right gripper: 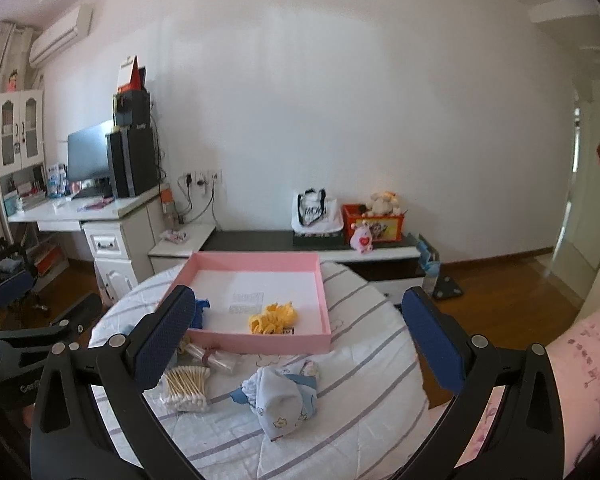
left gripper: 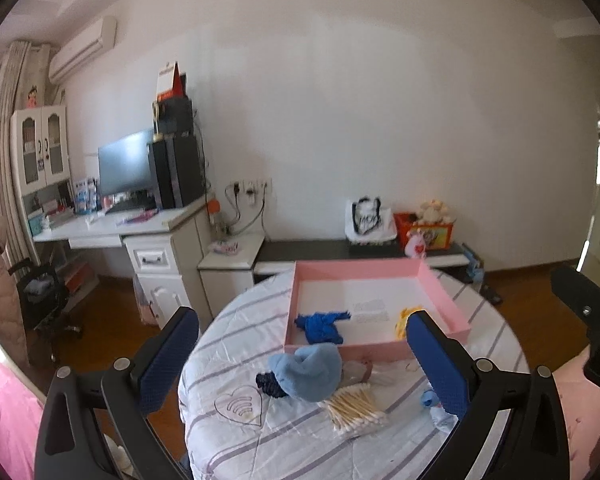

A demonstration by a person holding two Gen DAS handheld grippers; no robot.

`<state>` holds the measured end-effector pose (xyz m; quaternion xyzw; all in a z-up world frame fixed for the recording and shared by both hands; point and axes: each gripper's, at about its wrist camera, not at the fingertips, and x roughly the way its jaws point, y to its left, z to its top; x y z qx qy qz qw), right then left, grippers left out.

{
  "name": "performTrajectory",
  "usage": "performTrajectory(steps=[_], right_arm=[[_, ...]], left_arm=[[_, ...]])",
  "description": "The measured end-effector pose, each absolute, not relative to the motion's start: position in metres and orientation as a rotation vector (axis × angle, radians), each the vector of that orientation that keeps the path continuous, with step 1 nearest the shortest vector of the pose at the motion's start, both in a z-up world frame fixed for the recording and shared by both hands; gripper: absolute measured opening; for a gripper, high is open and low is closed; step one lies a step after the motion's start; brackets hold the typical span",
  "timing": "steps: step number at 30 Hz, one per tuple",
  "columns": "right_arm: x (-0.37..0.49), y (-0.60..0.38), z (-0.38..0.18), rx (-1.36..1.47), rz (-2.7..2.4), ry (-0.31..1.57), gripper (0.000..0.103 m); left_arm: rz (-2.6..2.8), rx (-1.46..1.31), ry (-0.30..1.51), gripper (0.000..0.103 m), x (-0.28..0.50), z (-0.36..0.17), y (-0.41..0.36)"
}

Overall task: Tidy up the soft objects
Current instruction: 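Raise both tools away from the pink box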

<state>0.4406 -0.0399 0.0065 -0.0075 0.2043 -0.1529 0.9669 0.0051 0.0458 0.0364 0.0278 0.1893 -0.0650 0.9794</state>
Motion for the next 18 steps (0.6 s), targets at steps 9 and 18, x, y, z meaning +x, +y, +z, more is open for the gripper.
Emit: performTrajectory(steps=[9, 18], right_arm=[[0.408, -0.026, 0.034, -0.022, -0.312, 0.305, 0.103], [0.383, -0.009, 0.051, -0.059, -0.313, 0.221, 0.103]], left_arm=[[-0.145, 0.051, 0.266, 0.103, -0.049, 0.057, 0.053], [-0.143, 0.021, 0.199, 0.103, -0.073, 0.061, 0.060]])
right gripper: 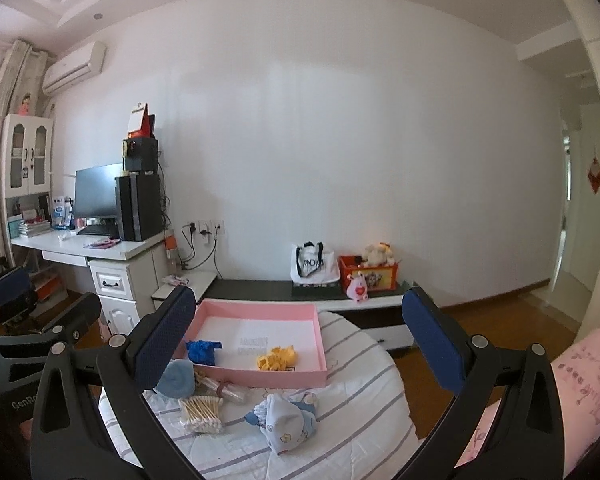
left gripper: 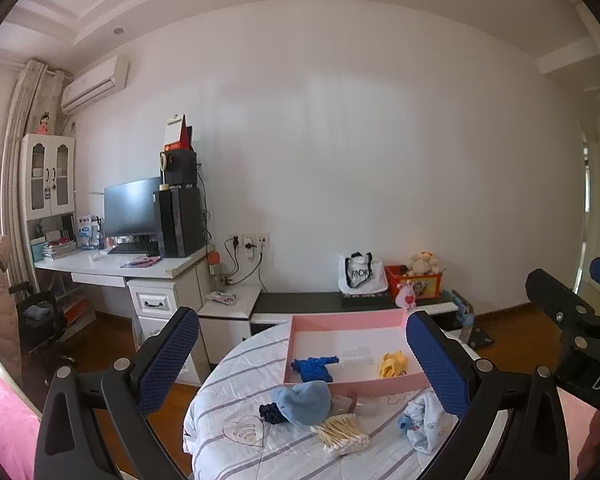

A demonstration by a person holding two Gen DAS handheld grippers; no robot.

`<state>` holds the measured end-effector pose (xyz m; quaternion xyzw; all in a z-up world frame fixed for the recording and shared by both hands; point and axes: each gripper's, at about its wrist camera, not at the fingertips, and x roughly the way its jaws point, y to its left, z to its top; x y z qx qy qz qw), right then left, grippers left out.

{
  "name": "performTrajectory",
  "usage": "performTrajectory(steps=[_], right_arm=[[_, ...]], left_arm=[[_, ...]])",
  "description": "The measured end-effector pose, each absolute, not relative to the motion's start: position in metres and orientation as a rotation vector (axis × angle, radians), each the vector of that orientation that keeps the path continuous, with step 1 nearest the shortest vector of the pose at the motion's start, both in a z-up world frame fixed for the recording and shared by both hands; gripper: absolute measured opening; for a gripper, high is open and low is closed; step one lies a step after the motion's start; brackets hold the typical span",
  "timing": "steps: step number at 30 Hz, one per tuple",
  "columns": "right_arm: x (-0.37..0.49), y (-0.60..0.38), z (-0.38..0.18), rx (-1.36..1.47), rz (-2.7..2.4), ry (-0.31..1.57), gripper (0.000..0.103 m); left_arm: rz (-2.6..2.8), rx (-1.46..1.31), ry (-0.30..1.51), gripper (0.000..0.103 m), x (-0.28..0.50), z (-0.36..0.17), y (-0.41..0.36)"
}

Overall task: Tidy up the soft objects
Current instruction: 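Raise both tools away from the pink box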

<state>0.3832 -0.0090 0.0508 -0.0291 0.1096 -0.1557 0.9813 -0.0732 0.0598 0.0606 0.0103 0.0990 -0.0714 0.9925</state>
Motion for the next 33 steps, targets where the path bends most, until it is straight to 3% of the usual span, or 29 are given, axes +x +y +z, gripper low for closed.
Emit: performTrajectory(steps=[33], right_arm=[[0.3770, -0.0013, 0.0500, -0.092, -0.318, 0.233, 0.103]], left_arm=[[-0.119, -0.003, 0.195, 0.103, -0.0714, 0.0519, 0.0537]])
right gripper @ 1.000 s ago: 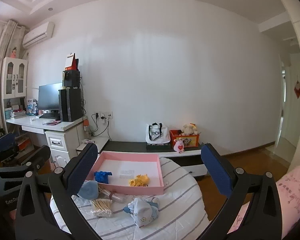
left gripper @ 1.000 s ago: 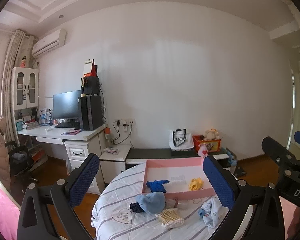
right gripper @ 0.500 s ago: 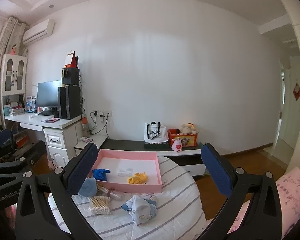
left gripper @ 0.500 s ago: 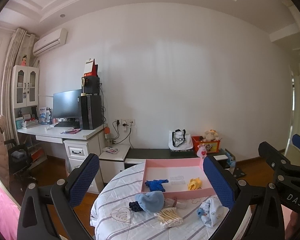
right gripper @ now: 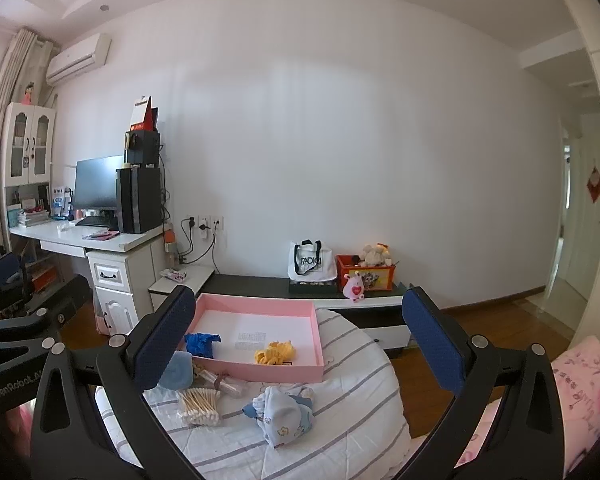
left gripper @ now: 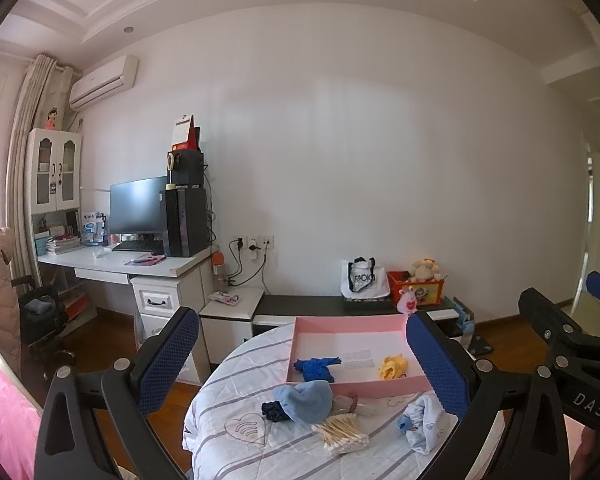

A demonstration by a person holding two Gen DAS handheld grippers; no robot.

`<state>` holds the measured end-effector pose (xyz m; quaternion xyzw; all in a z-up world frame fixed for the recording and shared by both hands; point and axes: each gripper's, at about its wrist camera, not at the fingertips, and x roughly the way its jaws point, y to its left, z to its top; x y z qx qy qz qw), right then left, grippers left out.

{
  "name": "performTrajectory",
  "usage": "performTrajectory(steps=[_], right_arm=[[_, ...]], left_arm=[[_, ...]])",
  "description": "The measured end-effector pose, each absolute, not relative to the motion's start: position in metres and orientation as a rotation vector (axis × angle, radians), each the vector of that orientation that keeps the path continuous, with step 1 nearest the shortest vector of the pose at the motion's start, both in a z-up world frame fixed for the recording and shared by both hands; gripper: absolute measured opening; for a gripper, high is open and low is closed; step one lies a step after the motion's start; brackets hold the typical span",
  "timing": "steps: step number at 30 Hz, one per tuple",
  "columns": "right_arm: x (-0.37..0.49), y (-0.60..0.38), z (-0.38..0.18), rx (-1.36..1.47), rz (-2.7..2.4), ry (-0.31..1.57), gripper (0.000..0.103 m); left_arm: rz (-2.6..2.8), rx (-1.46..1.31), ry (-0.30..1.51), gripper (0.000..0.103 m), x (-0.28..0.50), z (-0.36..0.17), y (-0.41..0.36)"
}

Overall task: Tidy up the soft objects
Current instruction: 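Raise both tools away from the pink box, then lower the left tool to the cotton swab bag while the right tool approaches the baby garment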

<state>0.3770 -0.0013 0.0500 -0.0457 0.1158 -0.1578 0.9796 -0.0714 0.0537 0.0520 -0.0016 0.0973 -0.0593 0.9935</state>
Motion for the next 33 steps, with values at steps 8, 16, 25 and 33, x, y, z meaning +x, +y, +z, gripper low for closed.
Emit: performTrajectory(steps=[8, 16, 25, 33], right_arm=[[0.380, 0.001, 0.048, -0.098, -0.320, 0.249, 0.103], [0.388, -0.002, 0.040, -0.094, -0.325, 0.285, 0.103], [0.408, -0.012, 0.019, -0.078, -0.334, 0.374, 0.103], [0.445, -0.020, -0.027, -0.080, -0.330, 0.539, 0.103]], left_arm=[[-0.109, 0.003, 0.216, 0.103, -0.066, 0.048, 0.053], [-0.100, 0.009, 0.257, 0.103, -0.056, 0.043, 0.055], [-0.115, 0.010, 0.381, 0.103, -0.027, 0.031, 0.059], [-0.085, 0.033, 0.535, 0.103, 0.010, 0.004, 0.060]])
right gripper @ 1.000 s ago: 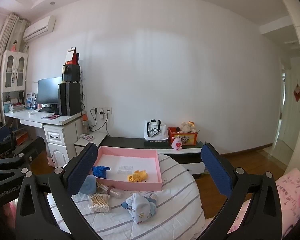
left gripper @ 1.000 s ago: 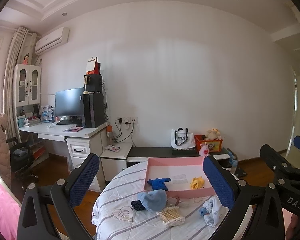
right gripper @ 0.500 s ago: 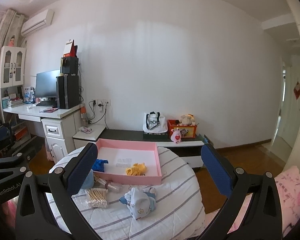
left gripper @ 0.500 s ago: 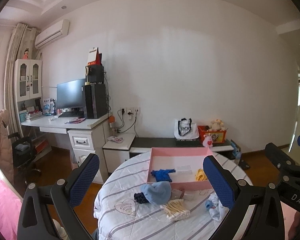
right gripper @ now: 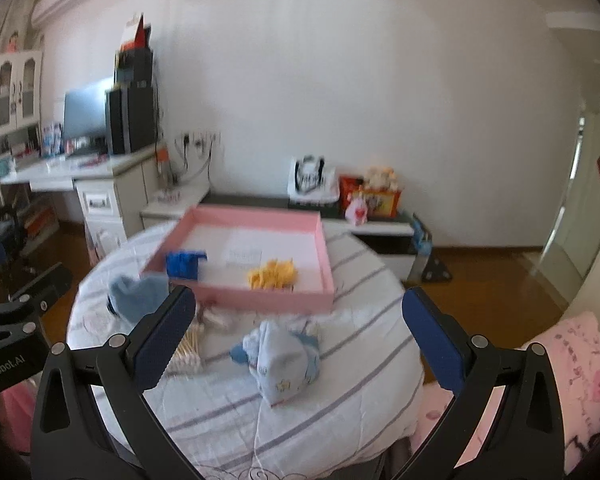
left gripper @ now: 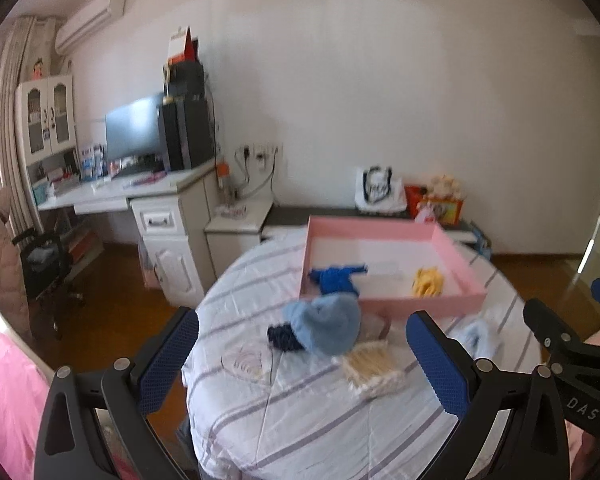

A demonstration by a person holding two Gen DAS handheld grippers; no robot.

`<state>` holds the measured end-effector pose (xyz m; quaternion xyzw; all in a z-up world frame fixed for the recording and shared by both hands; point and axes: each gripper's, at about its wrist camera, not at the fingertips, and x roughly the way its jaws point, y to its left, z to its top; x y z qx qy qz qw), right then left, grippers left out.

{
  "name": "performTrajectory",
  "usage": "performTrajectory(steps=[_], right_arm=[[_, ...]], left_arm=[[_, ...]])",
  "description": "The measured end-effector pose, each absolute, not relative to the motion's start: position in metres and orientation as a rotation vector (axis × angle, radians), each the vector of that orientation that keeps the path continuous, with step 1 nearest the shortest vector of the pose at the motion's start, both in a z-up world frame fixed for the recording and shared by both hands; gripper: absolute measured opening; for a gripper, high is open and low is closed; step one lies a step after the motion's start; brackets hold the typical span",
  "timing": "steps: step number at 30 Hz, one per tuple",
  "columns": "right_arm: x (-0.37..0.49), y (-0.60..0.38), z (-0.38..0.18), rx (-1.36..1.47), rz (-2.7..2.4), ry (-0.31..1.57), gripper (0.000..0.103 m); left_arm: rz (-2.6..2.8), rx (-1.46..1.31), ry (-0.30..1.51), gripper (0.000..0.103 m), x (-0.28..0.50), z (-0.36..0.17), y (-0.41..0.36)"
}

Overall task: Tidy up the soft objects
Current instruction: 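Lower the left tool to the cotton swab bag while the right tool approaches the baby garment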

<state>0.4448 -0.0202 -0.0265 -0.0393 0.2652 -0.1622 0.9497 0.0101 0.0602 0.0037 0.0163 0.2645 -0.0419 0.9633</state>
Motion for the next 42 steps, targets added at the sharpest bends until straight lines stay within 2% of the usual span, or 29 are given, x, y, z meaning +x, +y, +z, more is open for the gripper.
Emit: performTrajectory(steps=[11, 22, 25, 29, 36, 40, 42], right_arm=[[0.493, -0.030, -0.110, -0.077, -0.326, 0.801, 0.103], [0.533, -0.054, -0.162, 0.043, -0.309, 0.915, 0.103], [0.534, -0.062, -0.170, 0.074, -0.318, 0.897, 0.087], [0.532, -0.068, -0.171, 0.085, -0.300, 0.863, 0.078], [0.526, -0.067, -0.175, 0.023, -0.253, 0.812, 0.081], [0.530, -0.081, -0.180, 0.100, -0.228, 0.822, 0.091], [0.536, -0.089, -0.188, 0.139, -0.223, 0.850, 0.091]], left_arm=[[-0.026, 0.031, 0.733, 0.103, 0.064, -0.038, 0.064], [-0.067, 0.067, 0.806, 0.103, 0.086, -0.070, 0.048], [-0.079, 0.071, 0.819, 0.103, 0.093, -0.079, 0.044], [-0.108, 0.063, 0.845, 0.103, 0.103, -0.088, 0.033], [-0.135, 0.011, 0.881, 0.103, 0.130, -0.107, 0.017], [-0.131, -0.027, 0.896, 0.103, 0.147, -0.120, 0.017], [-0.167, -0.073, 0.910, 0.103, 0.156, -0.127, 0.018]])
